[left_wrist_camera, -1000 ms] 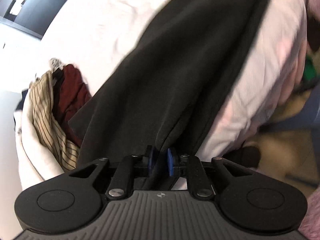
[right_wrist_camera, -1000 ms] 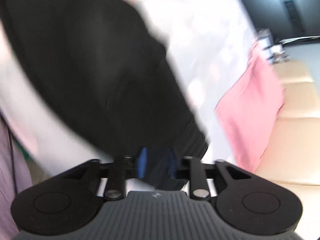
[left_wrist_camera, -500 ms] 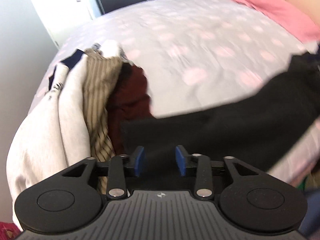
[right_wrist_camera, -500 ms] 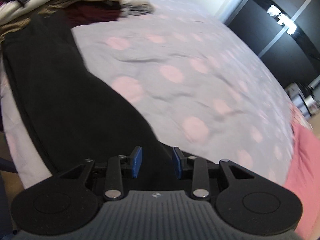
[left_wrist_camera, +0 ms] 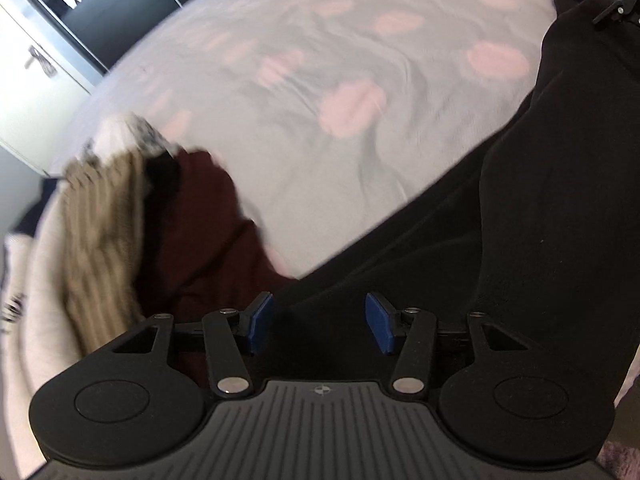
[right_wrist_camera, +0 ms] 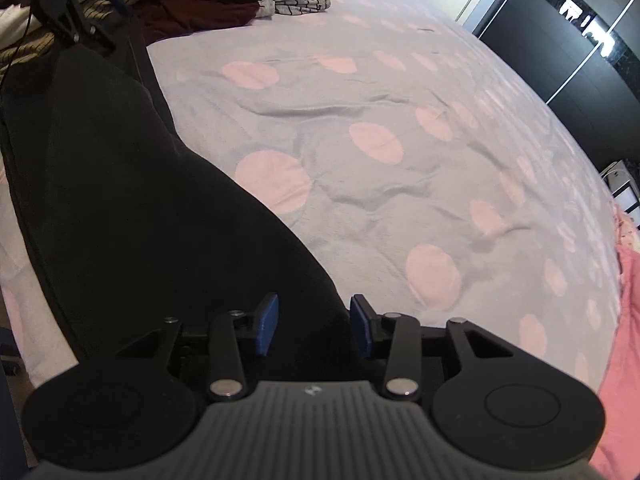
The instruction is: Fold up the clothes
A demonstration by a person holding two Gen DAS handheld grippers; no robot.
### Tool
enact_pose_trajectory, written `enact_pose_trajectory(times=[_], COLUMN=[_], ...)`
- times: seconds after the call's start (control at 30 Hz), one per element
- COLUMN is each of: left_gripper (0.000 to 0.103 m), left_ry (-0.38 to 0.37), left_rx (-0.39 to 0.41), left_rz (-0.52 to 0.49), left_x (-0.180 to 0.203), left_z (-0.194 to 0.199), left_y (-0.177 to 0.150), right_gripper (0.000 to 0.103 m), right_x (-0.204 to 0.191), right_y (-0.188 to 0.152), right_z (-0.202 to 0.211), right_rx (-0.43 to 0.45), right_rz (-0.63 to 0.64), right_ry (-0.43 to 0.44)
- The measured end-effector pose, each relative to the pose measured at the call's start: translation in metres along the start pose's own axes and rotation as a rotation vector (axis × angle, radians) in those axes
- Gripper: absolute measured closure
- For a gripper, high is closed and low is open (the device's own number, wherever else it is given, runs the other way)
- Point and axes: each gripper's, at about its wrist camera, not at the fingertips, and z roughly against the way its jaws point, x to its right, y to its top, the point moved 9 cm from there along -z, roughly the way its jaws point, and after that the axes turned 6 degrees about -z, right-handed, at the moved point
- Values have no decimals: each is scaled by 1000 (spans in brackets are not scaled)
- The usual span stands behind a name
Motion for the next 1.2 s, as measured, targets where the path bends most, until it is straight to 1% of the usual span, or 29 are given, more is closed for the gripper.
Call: enact_pose_trajectory(times=[0.07,0.1,0.13,0.17,0.2,0.27,0.3,0.33,0.47,0.6,0.67,0.7,0.73,0.77,0.83,0.93,0.97,1.0,1.03,1.07,1.1,1.2], left_gripper=[61,66,72,75,80,89,98,103,103,103,95,79,57,50,49,49,49,46,40,36,28,27], left_ry=[-32,-50,-68,-85,-97,-112,-121,-124,-89,-54,-88,-112,-134,-144,-158,-241,-256,-267,-277,-284,-288,-325], left_rx=[1,1,0,0,0,-3,-7,-11,-20,34,48,55,60,59,52,-6,-16,-18,-20,-24,-29,-44], left_rz=[42,66,90,113,127,125,122,114,68,61,44,42,46,45,16,-40,-44,-43,-37,-31,-30,-25], left_x=[0,0,0,0,1,5,7,10,16,4,1,0,-1,-2,0,11,13,12,10,7,5,1], left_z=[-3,-4,-5,-6,-5,-6,-7,-7,-3,13,16,16,15,12,5,-10,-14,-18,-20,-23,-26,-31], left_y=[-3,-5,-6,-7,-8,-7,-6,-4,0,6,9,10,11,12,14,13,12,11,12,12,12,13], right_gripper=[55,53,53,53,52,52,52,52,51,50,50,50,50,50,49,49,48,48,48,48,48,48], right_x=[2,2,2,1,0,-1,-2,-2,-3,-8,-9,-9,-9,-9,-9,-8,-8,-8,-7,-7,-7,-7], right_y=[1,1,0,-1,-2,-4,-4,-5,-5,-7,-9,-10,-11,-11,-11,-11,-11,-12,-12,-13,-13,-14], right_z=[-8,-12,-15,-18,-21,-25,-26,-27,-26,-20,-19,-18,-18,-18,-18,-19,-19,-19,-20,-19,-20,-21], right_rx=[-6,-11,-18,-27,-35,-43,-48,-52,-54,-50,-49,-49,-48,-48,-49,-48,-47,-46,-45,-43,-42,-42], right_rz=[-10,-12,-10,-5,-1,-3,-8,-14,-17,-8,-4,-3,-1,0,1,5,7,10,12,14,17,24], right_ry=[10,14,18,22,26,35,38,40,35,27,25,24,23,22,21,19,18,18,18,19,19,20])
